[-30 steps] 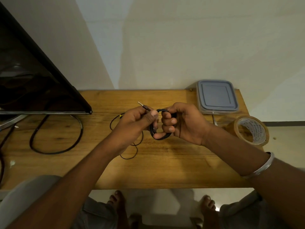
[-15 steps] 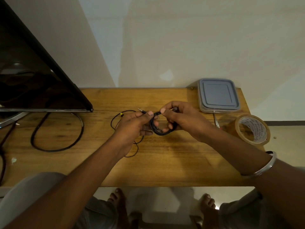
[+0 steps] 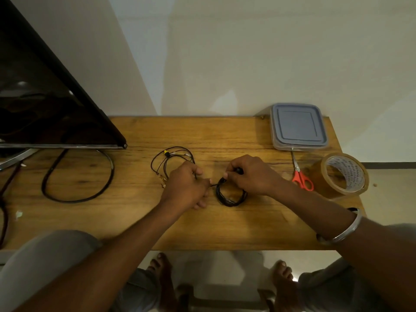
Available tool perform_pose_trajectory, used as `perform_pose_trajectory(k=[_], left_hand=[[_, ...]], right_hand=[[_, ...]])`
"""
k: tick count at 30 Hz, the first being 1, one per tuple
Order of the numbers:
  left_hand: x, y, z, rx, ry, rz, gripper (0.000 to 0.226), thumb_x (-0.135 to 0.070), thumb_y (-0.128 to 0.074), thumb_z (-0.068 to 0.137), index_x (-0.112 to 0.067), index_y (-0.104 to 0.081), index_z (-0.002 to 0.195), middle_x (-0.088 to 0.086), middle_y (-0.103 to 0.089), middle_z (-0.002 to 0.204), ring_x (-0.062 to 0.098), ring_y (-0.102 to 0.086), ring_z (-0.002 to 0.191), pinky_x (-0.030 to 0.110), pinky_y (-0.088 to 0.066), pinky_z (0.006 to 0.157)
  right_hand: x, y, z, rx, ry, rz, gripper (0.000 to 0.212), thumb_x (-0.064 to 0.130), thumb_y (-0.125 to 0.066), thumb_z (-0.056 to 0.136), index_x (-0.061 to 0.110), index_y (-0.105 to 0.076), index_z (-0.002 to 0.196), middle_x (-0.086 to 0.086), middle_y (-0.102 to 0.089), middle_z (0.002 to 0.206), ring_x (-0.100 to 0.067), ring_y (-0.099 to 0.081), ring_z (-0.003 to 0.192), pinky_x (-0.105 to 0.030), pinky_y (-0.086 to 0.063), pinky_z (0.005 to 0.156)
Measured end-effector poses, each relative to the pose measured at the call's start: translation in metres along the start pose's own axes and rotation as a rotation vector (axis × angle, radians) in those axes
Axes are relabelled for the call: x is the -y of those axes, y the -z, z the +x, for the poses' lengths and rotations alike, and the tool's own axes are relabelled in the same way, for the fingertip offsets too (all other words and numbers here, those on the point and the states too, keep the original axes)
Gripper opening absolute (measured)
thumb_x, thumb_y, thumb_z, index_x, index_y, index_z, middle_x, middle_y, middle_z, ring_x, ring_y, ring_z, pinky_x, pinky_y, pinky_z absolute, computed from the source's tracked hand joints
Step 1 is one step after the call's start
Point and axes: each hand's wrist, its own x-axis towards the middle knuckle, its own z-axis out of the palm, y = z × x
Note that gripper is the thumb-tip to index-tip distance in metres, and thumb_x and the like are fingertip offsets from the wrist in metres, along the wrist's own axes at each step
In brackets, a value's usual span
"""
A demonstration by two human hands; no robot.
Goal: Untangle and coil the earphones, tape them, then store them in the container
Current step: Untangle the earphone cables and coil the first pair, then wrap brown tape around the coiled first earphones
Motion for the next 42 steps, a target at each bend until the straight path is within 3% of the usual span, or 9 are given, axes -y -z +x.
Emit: perform_pose_trajectory(k=[6,13,17,22,27,30,35,39,42], left_hand=[[-0.004,0.007,0.005,-0.004,-0.074,0.064,0.017,-0.027,-0.069,0.093,-0.021,-0.054,0.098,0.006,-0.074,0.072,0.016,-0.060,0.038,0.026,-0.048,0.040],[-0.015,0.017,0.006,-0.015,-0.122,-0.009,0.020,-0.028,-0.069,0.093,-0.014,-0.056,0.096,0.006,-0.074,0.076,0.015,-0.059,0.040,0.026,-0.047,0.043],[-0.023,0.018,0.001,0.078,-0.126,-0.182,0.014,-0.017,-0.068,0.094,-0.008,-0.057,0.094,0.009,-0.071,0.078,0.019,-0.058,0.048,0.027,-0.046,0.045],[-0.029,0.021,-0.006,0.254,-0.212,-0.332,0.015,-0.010,-0.059,0.097,-0.004,-0.068,0.107,0.010,-0.072,0.091,0.023,-0.066,0.069,0.032,-0.055,0.058],[-0.033,0.025,-0.007,0.341,-0.191,-0.429,0.027,-0.012,-0.054,0.098,-0.002,-0.068,0.118,0.016,-0.074,0.112,0.030,-0.072,0.090,0.040,-0.058,0.076],[-0.034,0.028,-0.007,0.302,-0.186,-0.453,0.027,-0.014,-0.055,0.098,-0.003,-0.068,0.118,0.013,-0.075,0.113,0.032,-0.072,0.096,0.039,-0.059,0.080],[-0.035,0.037,-0.004,0.211,-0.209,-0.507,0.019,-0.016,-0.064,0.094,-0.002,-0.066,0.107,0.013,-0.075,0.109,0.022,-0.071,0.081,0.032,-0.060,0.069],[-0.035,0.038,-0.003,0.156,-0.220,-0.546,0.009,-0.011,-0.067,0.092,-0.005,-0.061,0.089,0.014,-0.073,0.092,0.018,-0.065,0.065,0.029,-0.057,0.056],[-0.036,0.036,-0.002,0.153,-0.247,-0.529,0.022,0.000,-0.063,0.092,-0.008,-0.053,0.073,0.015,-0.071,0.079,0.020,-0.062,0.057,0.028,-0.056,0.051]], right_hand=[[-0.004,-0.008,-0.001,-0.114,0.054,-0.144,0.014,0.035,-0.064,0.095,0.026,-0.073,0.101,0.002,-0.068,0.102,-0.017,-0.063,0.094,-0.038,-0.056,0.079],[-0.008,-0.002,0.003,-0.213,0.106,-0.172,0.014,0.030,-0.066,0.092,0.027,-0.073,0.103,0.002,-0.069,0.105,-0.018,-0.063,0.099,-0.041,-0.057,0.083],[-0.004,0.005,0.004,-0.350,0.212,-0.127,0.013,0.027,-0.065,0.093,0.022,-0.075,0.099,0.004,-0.072,0.101,-0.015,-0.062,0.098,-0.040,-0.054,0.084],[0.017,0.010,-0.003,-0.156,0.354,0.323,0.019,0.022,-0.069,0.094,0.017,-0.072,0.113,0.002,-0.073,0.100,-0.014,-0.072,0.083,-0.028,-0.059,0.072],[0.016,0.015,-0.005,-0.322,0.365,0.272,0.017,0.018,-0.076,0.089,0.016,-0.078,0.106,0.004,-0.077,0.091,-0.007,-0.071,0.076,-0.022,-0.058,0.069],[0.016,0.021,-0.007,-0.362,0.366,0.189,0.011,0.010,-0.072,0.091,0.013,-0.079,0.099,0.002,-0.077,0.084,-0.010,-0.072,0.076,-0.031,-0.061,0.071],[0.013,0.045,-0.009,-0.465,0.317,0.210,0.007,0.009,-0.072,0.091,0.012,-0.077,0.096,-0.002,-0.074,0.078,-0.011,-0.072,0.067,-0.034,-0.062,0.067],[0.002,0.076,-0.014,-0.552,0.253,0.180,0.007,0.014,-0.073,0.091,0.018,-0.077,0.095,0.000,-0.074,0.081,-0.014,-0.072,0.071,-0.034,-0.063,0.068],[-0.012,0.102,-0.023,-0.604,0.177,0.102,0.007,0.016,-0.074,0.088,0.022,-0.076,0.091,0.005,-0.073,0.078,-0.013,-0.070,0.073,-0.037,-0.061,0.075]])
